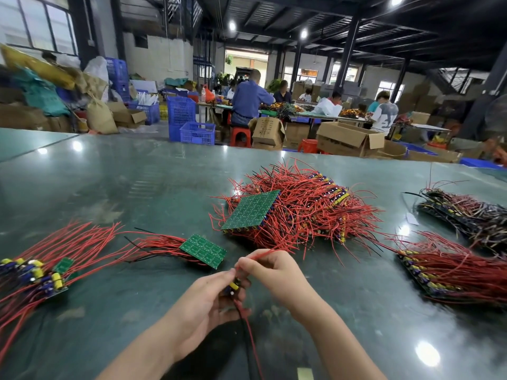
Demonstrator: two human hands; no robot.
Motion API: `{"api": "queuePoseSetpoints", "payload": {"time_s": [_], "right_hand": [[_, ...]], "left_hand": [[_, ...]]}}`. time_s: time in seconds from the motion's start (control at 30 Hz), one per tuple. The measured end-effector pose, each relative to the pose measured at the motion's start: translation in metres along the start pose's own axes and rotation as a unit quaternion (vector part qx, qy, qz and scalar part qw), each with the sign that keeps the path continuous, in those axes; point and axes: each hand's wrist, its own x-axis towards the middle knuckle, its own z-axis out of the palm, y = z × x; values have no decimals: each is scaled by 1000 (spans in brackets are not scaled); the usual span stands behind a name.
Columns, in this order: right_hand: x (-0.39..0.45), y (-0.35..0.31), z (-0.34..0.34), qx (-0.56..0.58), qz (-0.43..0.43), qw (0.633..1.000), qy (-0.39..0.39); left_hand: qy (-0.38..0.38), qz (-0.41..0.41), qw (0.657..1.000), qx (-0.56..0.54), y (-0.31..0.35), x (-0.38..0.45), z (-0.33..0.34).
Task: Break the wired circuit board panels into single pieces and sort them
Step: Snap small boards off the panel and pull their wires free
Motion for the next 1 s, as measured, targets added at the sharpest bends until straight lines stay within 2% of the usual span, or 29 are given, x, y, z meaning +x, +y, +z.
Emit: {"api": "queuePoseSetpoints", "payload": {"time_s": [0.13,0.3,0.47,0.6,0.77,0.87,1.0], "right_hand": [[0,1,-1,-18,-2,1000,8],[-1,2,-4,-106,2,994,20],[0,3,-2,-116,13,992,37],[0,1,2,-111,-3,993,52],[1,-1,0,-68,-4,994,82],[1,1,-1,-75,4,992,97],[0,6,3,-118,10,988,94]], "left_hand": [[22,45,999,16,1,2,-2],[116,127,961,215,-5,6,-6],[130,169,926,313,-6,3,-7],[80,143,974,160,-7,2,-3],[49,76,996,25,-2,1,-3],[59,57,997,16,-1,1,-4],[104,77,987,90,-4,1,-3]]}}
